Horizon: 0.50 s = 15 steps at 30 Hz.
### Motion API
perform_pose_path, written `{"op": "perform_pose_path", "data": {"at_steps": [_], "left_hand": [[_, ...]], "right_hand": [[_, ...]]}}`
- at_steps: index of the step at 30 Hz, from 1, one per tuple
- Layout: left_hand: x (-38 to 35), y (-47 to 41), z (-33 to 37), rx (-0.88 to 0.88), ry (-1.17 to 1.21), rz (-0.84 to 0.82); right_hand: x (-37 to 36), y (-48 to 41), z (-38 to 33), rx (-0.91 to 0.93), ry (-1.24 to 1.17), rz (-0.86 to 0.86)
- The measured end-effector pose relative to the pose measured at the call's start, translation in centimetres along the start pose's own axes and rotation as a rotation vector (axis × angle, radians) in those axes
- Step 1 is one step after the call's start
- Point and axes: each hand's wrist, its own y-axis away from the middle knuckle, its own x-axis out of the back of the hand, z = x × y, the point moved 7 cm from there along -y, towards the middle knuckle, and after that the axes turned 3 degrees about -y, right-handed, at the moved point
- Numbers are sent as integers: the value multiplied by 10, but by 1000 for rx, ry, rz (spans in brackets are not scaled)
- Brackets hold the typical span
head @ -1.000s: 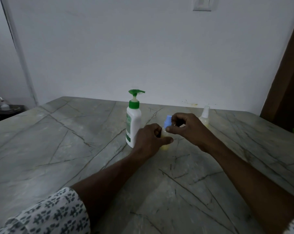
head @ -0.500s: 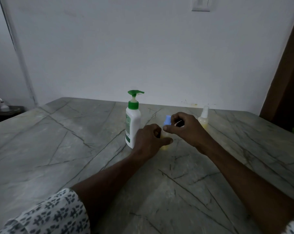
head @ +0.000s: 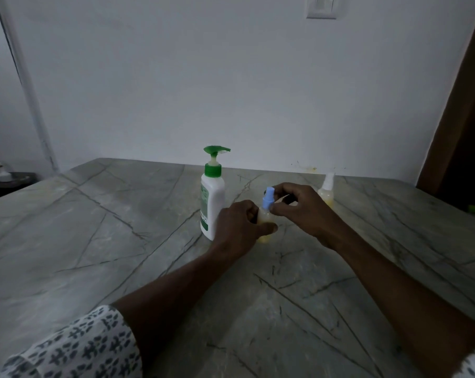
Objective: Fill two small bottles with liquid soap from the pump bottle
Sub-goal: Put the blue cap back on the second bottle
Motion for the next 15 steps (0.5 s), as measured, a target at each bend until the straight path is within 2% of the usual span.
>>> {"op": "perform_pose_path", "data": {"at_steps": [6, 10, 15], "left_hand": [[1, 1, 1, -12, -12, 0], [1, 1, 2, -18, -12, 1], [1, 0, 2, -11, -31, 7]], "right_hand": [[-3, 2, 2, 21, 73, 55], [-3, 3, -4, 57, 16, 40], [-6, 1, -3, 72, 68, 134]]}}
